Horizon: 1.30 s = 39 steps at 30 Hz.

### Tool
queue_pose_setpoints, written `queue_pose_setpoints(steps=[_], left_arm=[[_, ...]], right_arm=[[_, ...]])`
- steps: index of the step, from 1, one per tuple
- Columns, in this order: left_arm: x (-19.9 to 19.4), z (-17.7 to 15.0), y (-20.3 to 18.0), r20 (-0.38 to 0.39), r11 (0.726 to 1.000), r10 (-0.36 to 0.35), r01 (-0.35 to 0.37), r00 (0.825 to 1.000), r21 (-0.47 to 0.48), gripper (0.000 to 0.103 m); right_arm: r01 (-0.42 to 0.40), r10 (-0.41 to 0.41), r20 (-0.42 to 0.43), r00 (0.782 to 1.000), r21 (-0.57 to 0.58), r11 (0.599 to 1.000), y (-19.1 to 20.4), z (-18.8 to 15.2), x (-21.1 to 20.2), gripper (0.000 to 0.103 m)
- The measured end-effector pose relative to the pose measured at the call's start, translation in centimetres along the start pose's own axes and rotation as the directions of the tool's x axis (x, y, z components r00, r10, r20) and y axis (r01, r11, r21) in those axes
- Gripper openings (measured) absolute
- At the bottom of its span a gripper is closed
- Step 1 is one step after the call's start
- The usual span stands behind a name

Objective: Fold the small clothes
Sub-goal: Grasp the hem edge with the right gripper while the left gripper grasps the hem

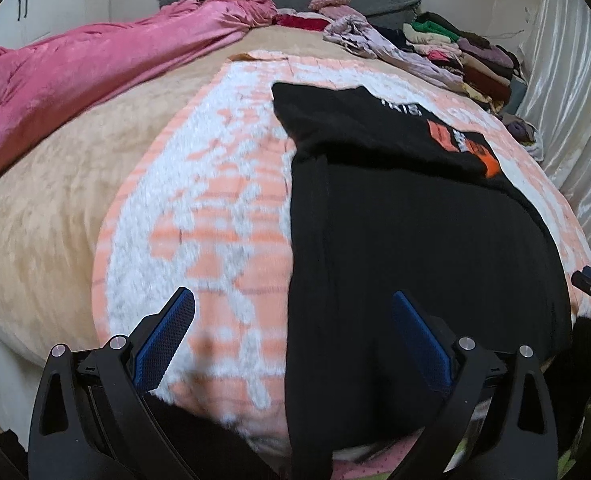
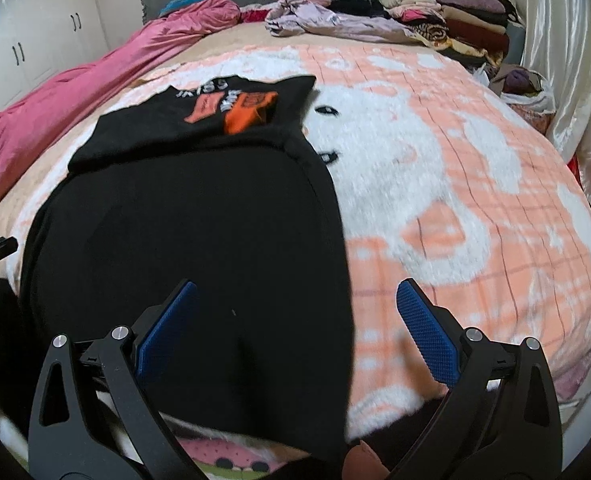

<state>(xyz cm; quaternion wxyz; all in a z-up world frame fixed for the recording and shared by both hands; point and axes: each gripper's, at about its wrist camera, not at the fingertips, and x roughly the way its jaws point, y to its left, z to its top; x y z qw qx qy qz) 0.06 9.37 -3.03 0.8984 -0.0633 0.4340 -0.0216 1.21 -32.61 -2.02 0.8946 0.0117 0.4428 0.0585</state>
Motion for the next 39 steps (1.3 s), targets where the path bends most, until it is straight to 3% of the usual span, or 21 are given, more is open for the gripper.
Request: queue_pose_setpoints(steps=[3,4,5,6,9,11,16,17,18,20,21,26,28,30,35,39], left_arm=[[0.3,-1.1,0.0,-0.025,1.000,-0.011,0.011,1.000,-0.001,0.096],[0.4,-1.6,0.0,-0.034,1.000,-0.017,0.017,0.999,-0.005,0.092],[0.4,-1.8,0.0,-0.039,1.000,-0.023,0.023,0.999,-0.008,0.081],[0.5,-2.1,0.0,-0.047,0.999,-0.031,0.030,0.998,-0.013,0.079],[1.0,-2.8,-0.2,-0.072,0.999,-0.046,0.045,0.996,-0.022,0.078],[1.2,-3.3,-0.5,-0.085,0.998,-0.067,0.065,0.994,-0.022,0.066],[1.6,-4.0,-1.2,-0.106,0.997,-0.076,0.076,0.991,-0.009,0.054],[1.6,-4.1,-1.2,-0.109,0.997,-0.082,0.081,0.991,-0.013,0.049],[1.6,-4.1,-1.1,-0.112,0.996,-0.089,0.088,0.990,-0.018,0.048],[1.5,-4.2,-1.0,-0.112,0.996,-0.089,0.087,0.990,-0.019,0.046],[1.5,-4.2,-0.9,-0.115,0.995,-0.096,0.093,0.989,-0.027,0.046],[1.4,-4.9,-0.3,-0.132,0.993,-0.109,0.103,0.985,-0.051,0.046],[1.4,-5.1,-0.1,-0.137,0.993,-0.113,0.106,0.984,-0.055,0.046],[1.4,-5.3,-0.1,-0.142,0.993,-0.114,0.107,0.983,-0.054,0.046],[1.8,-5.6,-0.3,-0.160,0.992,-0.119,0.112,0.980,-0.054,0.046],[2.0,-5.5,-0.3,-0.161,0.989,-0.134,0.122,0.978,-0.082,0.053]], right_arm=[[0.005,-0.005,-0.016,1.000,0.011,1.000,-0.7,-0.9,0.0,0.094],[0.004,-0.004,-0.020,1.000,0.014,1.000,-0.8,-1.1,0.0,0.094],[-0.001,0.001,-0.024,1.000,0.017,1.000,-1.0,-1.4,0.0,0.094],[-0.008,0.008,-0.029,1.000,0.020,1.000,-1.2,-1.6,0.0,0.094],[-0.022,0.023,-0.045,0.999,0.024,0.999,-1.4,-2.2,0.2,0.093],[-0.037,0.039,-0.054,0.998,0.031,0.999,-1.6,-2.5,0.3,0.087],[-0.060,0.064,-0.066,0.996,0.049,0.997,-1.8,-2.8,0.8,0.076],[-0.075,0.079,-0.072,0.994,0.052,0.996,-1.8,-2.9,0.9,0.064],[-0.101,0.106,-0.087,0.991,0.052,0.994,-1.7,-3.0,1.2,0.042],[-0.117,0.121,-0.091,0.988,0.047,0.992,-1.6,-3.2,1.2,0.014],[-0.121,0.125,-0.084,0.989,0.043,0.992,-1.6,-3.2,1.0,0.004],[-0.143,0.144,-0.070,0.987,0.023,0.989,-1.6,-3.1,0.3,0.005],[-0.124,0.125,-0.091,0.988,0.016,0.992,-1.7,-3.4,0.6,0.008],[-0.135,0.137,-0.119,0.983,0.025,0.991,-1.9,-3.9,1.0,0.018],[-0.169,0.172,-0.131,0.976,0.031,0.985,-1.9,-4.2,1.6,0.025],[-0.187,0.192,-0.126,0.973,0.051,0.981,-2.2,-4.2,1.8,0.025]])
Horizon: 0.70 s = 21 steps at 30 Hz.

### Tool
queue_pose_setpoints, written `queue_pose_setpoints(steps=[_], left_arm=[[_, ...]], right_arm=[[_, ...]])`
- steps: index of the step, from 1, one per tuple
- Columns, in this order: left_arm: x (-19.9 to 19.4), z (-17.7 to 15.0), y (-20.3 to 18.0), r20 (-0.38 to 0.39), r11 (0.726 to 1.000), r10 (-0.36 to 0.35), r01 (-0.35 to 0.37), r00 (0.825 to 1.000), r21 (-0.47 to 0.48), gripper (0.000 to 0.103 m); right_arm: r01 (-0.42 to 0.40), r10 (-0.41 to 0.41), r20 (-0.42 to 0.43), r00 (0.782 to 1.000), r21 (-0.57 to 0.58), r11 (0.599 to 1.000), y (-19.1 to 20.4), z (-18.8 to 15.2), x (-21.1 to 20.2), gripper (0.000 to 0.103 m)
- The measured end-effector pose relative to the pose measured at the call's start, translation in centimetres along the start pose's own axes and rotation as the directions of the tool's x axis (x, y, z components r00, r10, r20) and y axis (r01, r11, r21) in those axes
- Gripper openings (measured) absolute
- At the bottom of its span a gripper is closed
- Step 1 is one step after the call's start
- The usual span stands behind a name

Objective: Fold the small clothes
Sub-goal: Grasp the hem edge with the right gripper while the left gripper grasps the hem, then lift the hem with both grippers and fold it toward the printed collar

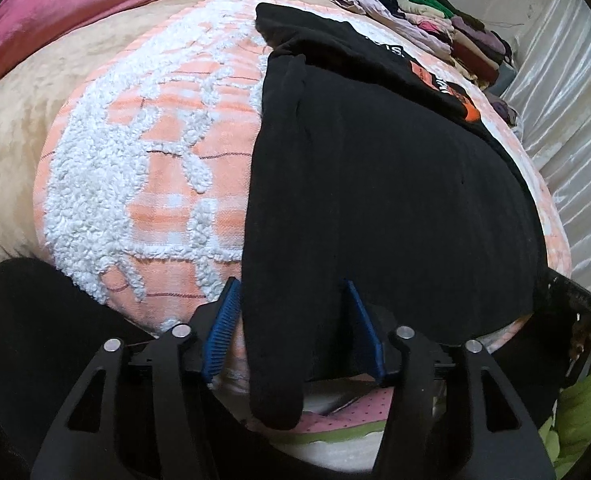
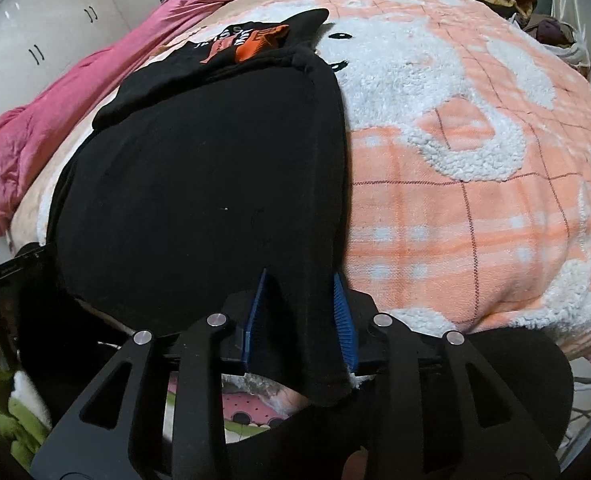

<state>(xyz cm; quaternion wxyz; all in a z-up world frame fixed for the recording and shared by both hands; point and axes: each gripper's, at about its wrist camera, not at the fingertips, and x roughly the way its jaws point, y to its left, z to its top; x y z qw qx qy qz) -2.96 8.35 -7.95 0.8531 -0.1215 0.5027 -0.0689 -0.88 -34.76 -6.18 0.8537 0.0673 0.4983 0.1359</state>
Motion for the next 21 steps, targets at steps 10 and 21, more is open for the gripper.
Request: queue_pose_setpoints(steps=[10,21], left_arm=[[-1.7,0.5,-0.8,0.055,1.000,-0.008,0.007,0.998,0.019,0.008],[-4.9,6.0,-0.6,0.152,0.984,-0.175,0.179,0.973,-0.010,0.008]], right_arm=[[-0.035,0.034,0.047,0.998,0.018,0.999,-0.2,0.4,-1.7,0.005],[-0.151,0.140,0.202,0.969,0.037,0.988,-0.3,5.5,-6.0,0.005]])
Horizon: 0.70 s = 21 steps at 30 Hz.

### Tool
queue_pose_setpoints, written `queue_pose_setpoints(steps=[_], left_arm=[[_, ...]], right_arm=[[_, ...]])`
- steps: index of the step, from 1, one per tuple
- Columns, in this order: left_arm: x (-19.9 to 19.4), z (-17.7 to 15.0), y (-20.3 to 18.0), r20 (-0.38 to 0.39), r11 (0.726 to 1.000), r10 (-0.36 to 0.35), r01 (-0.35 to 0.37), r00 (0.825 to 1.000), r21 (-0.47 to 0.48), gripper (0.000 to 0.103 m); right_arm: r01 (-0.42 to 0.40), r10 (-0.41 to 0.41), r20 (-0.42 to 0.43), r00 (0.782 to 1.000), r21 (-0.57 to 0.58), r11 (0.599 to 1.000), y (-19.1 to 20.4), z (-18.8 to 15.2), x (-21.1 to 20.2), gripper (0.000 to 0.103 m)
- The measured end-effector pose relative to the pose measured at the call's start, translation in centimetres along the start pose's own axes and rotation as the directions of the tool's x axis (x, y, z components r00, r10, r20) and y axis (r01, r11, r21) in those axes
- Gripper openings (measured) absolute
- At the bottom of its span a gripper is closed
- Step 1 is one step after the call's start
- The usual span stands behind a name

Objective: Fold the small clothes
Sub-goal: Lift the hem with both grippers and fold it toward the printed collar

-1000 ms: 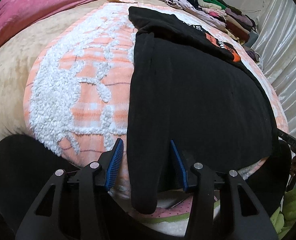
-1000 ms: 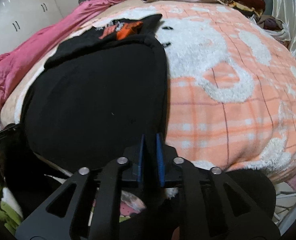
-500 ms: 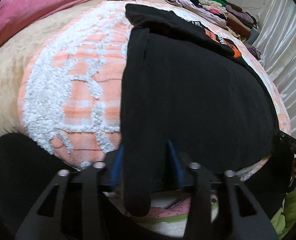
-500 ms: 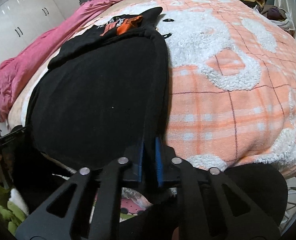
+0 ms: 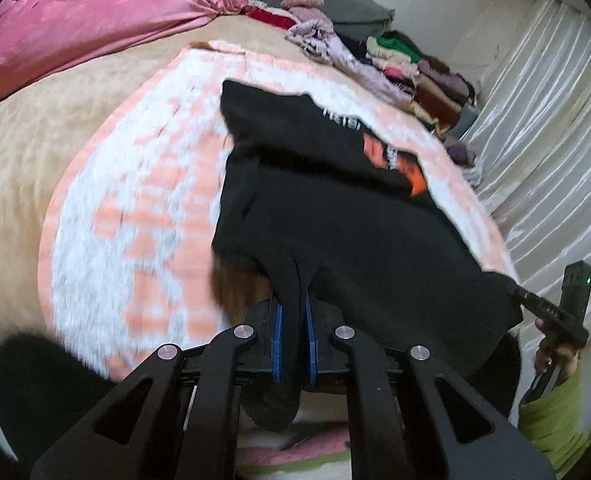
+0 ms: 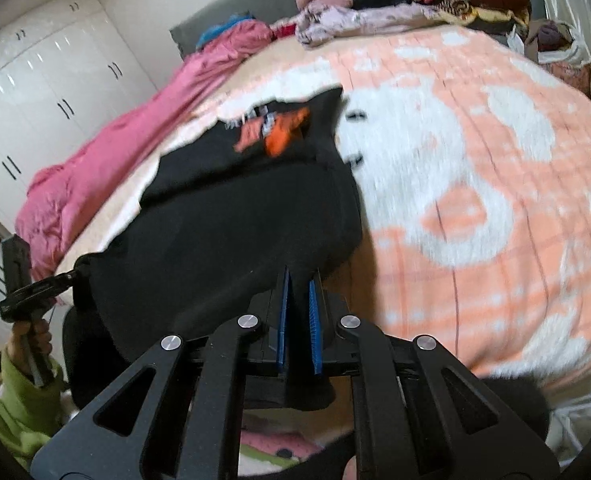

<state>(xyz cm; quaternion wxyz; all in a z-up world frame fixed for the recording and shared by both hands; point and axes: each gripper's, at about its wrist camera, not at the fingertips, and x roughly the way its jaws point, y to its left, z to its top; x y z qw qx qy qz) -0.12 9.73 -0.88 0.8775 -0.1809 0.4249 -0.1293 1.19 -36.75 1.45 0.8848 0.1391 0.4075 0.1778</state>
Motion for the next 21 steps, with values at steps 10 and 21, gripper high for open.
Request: queue_pose_setpoints(steps=[10,21], left_arm=[[2.5,8.4,1.2,0.115,0.995,-0.010,0.021,0.993,-0.100,0.008],[7.0,14.1,2.4,0.131,0.986,0.059,-0.037,0.990,-0.165,0.009]], right_arm=[[0.009,-0.006,0.119,0.993,-0.024,1.000,0.6,8.8,2.4,0.005],[0.097,-0.092,0.096,0.991,-0.046,0.994,-0.1,15.5,10.4,0.005]])
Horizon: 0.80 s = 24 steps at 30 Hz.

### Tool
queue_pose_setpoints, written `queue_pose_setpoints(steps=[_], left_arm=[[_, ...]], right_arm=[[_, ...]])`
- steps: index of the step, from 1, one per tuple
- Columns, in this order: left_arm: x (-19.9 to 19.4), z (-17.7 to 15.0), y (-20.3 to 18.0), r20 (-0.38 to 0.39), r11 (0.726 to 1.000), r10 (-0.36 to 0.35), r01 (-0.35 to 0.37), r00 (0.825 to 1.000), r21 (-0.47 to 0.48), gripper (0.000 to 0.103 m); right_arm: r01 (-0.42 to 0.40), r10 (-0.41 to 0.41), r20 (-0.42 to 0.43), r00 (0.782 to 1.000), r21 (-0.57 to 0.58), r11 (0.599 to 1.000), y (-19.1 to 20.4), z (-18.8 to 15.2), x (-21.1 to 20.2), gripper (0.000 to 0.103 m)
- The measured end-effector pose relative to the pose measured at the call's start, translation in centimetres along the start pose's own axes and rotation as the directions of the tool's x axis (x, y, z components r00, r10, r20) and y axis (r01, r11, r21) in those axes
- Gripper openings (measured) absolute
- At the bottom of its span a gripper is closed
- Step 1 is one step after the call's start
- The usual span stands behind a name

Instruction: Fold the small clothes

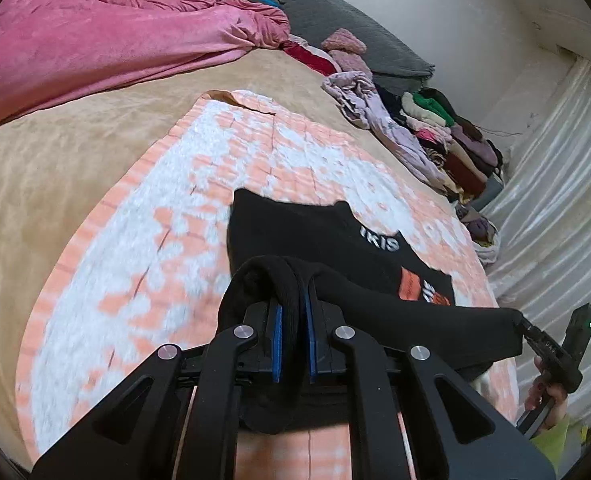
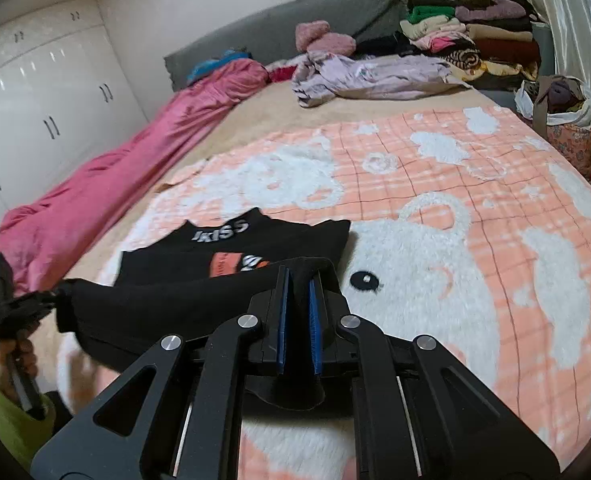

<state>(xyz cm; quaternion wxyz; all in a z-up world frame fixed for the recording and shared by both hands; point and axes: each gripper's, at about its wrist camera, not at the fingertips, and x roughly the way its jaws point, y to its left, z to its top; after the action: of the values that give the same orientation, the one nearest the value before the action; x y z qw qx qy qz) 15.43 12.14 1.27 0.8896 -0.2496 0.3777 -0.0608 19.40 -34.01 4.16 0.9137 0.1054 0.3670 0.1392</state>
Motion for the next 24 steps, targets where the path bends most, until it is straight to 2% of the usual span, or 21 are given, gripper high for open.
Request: queue_pose_setpoints(steps=[7,12,16,17,18,19,20,21,23,24], left_arm=[[5.1,2.8,0.7,-0.043,0.999,0.020,-0.021,0.999,-0.034,0.009],[7.9,2.6,1.8,-0.066,0.999,0.037,-0.039,0.997,-0.035,0.012],[8.6,1.8,2.6,-0.057,0.999,0.024,-0.026,0.998,-0.023,0.012],[8.6,1.8,2.6,-0.053,1.000,0.021,-0.022,0.998,-0.013,0.012],[8.6,1.8,2.6,-0.053,1.000,0.021,-0.021,0.998,-0.006,0.012],[8.5,1.9,2.5,-0.052,1.000,0.021,-0.021,0.998,-0.003,0.012],[8.3,2.0,2.4,-0.048,1.000,0.018,-0.018,0.999,0.001,0.012],[8.1,2.2,2.2,-0.042,1.000,0.018,-0.018,0.999,0.010,0.012],[7.6,2.2,1.8,-0.027,0.999,0.022,-0.022,0.999,0.028,0.013],[7.4,2.3,1.6,-0.023,0.999,0.025,-0.024,0.999,0.035,0.013]], right_arm=[[0.059,-0.058,-0.063,0.996,0.024,0.998,-1.9,0.8,5.3,0.005],[0.047,-0.040,-0.107,0.993,0.062,0.997,-3.7,-0.4,8.0,0.008],[0.023,-0.016,-0.103,0.995,0.066,0.998,-3.9,-0.3,7.9,0.011],[0.016,-0.010,-0.093,0.996,0.064,0.998,-3.9,-0.2,7.6,0.016],[0.045,-0.041,-0.083,0.996,0.054,0.998,-3.9,-0.1,7.1,0.043],[0.075,-0.072,-0.069,0.995,0.041,0.996,-3.8,0.0,6.7,0.060],[0.087,-0.085,-0.053,0.995,0.027,0.996,-3.9,0.1,6.3,0.065],[0.086,-0.085,-0.050,0.995,0.018,0.996,-3.9,0.2,5.8,0.057],[0.100,-0.100,-0.026,0.995,-0.009,0.995,-3.3,0.2,4.4,0.053],[0.077,-0.078,-0.003,0.997,-0.043,0.996,-2.4,0.1,3.3,0.053]])
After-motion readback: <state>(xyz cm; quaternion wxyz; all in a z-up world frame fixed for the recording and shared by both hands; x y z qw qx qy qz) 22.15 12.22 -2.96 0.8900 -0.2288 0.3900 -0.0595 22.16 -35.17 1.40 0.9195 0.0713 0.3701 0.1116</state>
